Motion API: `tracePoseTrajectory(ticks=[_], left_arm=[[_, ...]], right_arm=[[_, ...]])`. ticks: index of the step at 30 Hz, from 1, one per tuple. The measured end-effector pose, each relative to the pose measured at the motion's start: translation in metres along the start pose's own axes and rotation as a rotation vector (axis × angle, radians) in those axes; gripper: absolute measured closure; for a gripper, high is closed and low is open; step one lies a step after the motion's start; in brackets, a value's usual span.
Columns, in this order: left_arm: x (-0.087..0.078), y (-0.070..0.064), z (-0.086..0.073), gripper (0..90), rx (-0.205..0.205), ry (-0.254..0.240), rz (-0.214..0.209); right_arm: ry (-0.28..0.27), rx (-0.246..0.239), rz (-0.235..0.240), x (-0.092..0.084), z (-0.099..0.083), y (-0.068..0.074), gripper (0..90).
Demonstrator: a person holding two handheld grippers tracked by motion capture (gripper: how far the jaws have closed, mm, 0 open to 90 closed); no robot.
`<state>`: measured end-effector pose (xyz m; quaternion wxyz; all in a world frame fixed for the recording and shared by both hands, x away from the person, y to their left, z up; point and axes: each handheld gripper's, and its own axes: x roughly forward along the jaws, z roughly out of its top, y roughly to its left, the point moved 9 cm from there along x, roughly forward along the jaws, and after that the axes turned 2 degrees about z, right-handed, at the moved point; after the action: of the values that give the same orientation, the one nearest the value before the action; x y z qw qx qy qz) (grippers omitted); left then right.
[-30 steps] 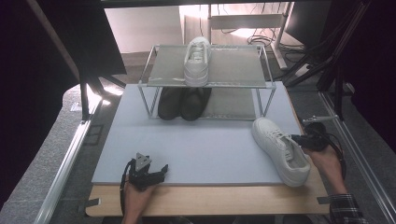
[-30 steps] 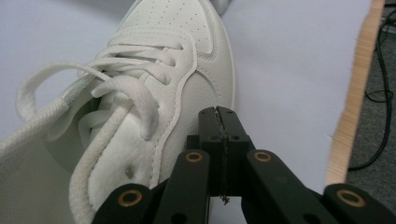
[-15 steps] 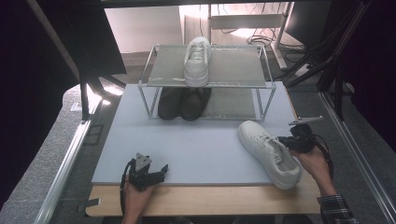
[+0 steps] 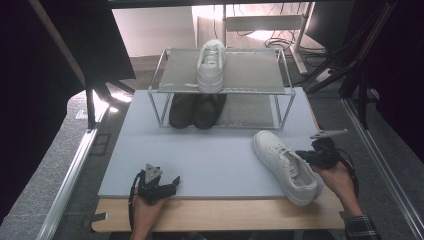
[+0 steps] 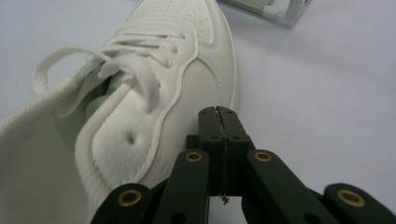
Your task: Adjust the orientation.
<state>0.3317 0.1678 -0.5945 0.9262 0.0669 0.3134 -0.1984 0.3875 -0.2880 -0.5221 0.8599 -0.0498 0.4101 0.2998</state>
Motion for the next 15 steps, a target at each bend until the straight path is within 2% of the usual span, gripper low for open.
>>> tracePoseTrajectory(ticks=[6, 15], left_arm=[[0.0, 0.0, 0.0, 14.3, 0.0, 0.0, 0.0], [0.0, 0.0, 0.0, 14.3, 0.0, 0.0, 0.0]], right_arm=[[0.006, -0.004, 0.003, -0.005, -0.007, 0.005, 89.8], [0.016, -0.029, 0.003, -0.002, -0.008, 0.016, 89.8]])
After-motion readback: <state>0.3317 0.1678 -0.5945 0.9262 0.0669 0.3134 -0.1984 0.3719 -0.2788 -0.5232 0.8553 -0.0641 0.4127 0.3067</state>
